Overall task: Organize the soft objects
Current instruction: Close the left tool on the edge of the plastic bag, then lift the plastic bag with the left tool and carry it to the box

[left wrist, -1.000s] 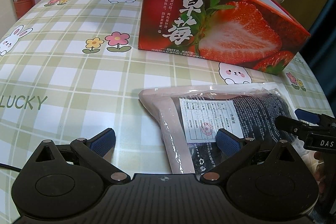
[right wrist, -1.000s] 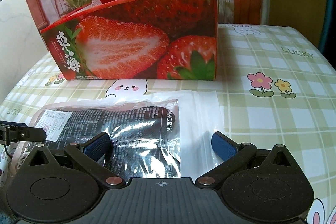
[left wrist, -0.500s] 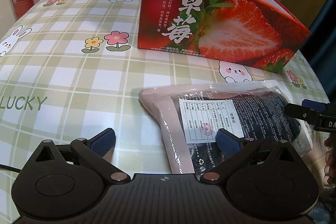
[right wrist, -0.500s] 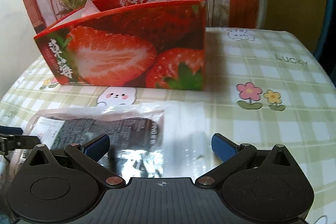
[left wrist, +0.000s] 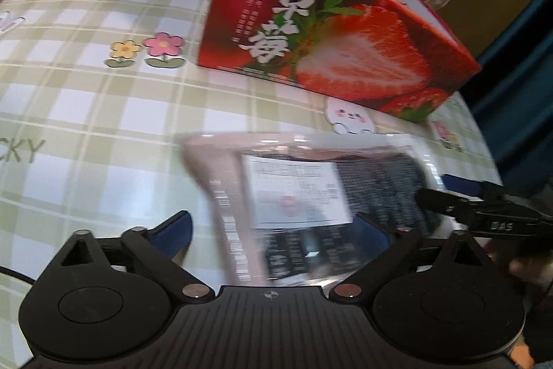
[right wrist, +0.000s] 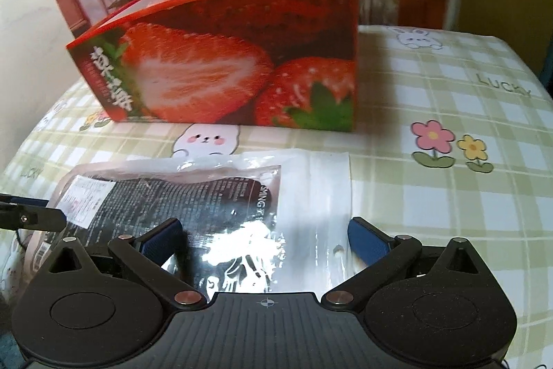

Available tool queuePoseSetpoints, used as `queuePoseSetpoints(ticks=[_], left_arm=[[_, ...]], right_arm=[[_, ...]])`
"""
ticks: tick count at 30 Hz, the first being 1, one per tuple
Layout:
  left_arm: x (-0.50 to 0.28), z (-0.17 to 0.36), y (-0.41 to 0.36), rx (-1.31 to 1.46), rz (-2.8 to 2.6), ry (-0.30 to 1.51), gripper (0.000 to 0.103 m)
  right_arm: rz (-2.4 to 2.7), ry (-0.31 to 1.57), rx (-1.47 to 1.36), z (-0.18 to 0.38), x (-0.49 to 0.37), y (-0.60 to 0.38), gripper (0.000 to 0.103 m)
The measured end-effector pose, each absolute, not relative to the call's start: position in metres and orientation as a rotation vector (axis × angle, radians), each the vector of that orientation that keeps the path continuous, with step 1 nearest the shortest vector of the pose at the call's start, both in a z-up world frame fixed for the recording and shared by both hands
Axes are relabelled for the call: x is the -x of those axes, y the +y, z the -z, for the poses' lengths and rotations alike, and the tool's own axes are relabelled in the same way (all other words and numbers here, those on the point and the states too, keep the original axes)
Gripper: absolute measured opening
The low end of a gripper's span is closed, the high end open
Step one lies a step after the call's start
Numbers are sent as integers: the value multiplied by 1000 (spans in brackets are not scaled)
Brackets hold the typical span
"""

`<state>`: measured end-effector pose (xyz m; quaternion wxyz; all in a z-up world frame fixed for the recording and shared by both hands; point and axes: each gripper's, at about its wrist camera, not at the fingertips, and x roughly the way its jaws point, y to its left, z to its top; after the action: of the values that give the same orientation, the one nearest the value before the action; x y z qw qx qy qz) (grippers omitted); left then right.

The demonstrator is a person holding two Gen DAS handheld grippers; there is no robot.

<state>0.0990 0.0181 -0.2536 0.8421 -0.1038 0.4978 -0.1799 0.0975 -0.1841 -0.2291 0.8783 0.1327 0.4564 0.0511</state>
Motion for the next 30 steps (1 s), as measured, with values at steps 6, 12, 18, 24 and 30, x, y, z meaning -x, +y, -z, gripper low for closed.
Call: queuePoseSetpoints(ticks=[6, 12, 18, 24, 30], left_arm=[[-101, 253, 15, 237, 417, 1048, 85], [-113, 255, 12, 207, 448, 1043, 81], [-125, 256, 11, 200, 449, 1033, 82], [-138, 255, 7, 209, 440, 1031, 86], [-143, 246, 9, 240, 465, 983, 86]], right_arm=[[-161, 965, -276, 225, -98, -174, 94], [-207, 975, -305, 223, -102, -168, 83], [-202, 971, -288, 217, -105, -172, 70], [-217, 976, -266, 214, -104, -177, 58], [-227, 962, -266, 209, -102, -177, 56]])
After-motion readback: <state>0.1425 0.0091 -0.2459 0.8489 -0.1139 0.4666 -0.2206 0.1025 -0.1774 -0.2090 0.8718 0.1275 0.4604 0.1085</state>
